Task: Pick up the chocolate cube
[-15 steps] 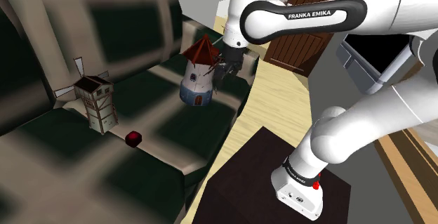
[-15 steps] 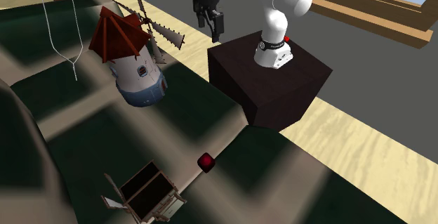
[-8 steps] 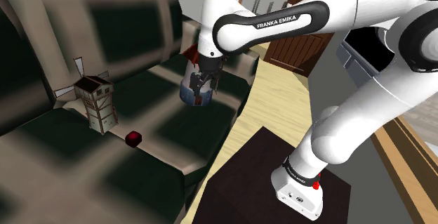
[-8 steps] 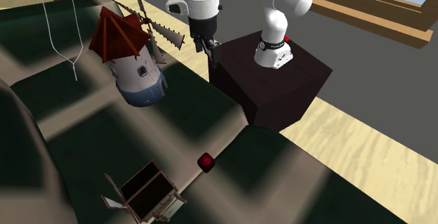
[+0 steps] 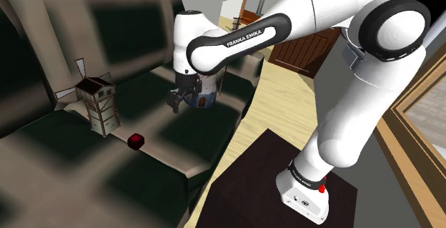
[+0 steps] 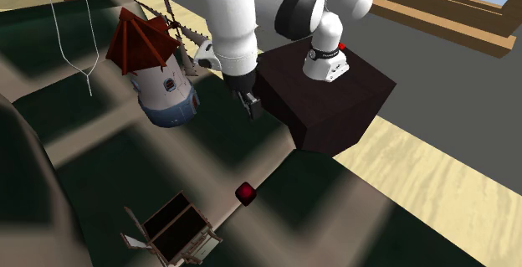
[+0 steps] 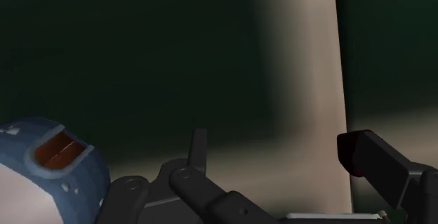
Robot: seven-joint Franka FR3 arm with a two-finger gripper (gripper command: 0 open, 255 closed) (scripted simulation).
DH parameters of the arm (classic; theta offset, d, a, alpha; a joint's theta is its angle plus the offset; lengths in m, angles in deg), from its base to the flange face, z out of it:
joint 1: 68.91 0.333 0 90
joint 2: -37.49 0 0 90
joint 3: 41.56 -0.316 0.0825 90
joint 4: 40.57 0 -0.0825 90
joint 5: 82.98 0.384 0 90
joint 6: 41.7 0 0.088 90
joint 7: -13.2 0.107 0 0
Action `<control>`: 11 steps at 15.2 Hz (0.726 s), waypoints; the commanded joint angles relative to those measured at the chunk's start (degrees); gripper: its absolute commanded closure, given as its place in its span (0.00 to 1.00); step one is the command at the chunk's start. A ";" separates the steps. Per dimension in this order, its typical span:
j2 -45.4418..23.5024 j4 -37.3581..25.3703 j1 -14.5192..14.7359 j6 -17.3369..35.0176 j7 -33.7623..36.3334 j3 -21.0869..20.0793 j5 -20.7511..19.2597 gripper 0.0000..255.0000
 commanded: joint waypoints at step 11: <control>-26.57 -22.96 7.62 1.51 9.45 -0.45 -7.05 0.00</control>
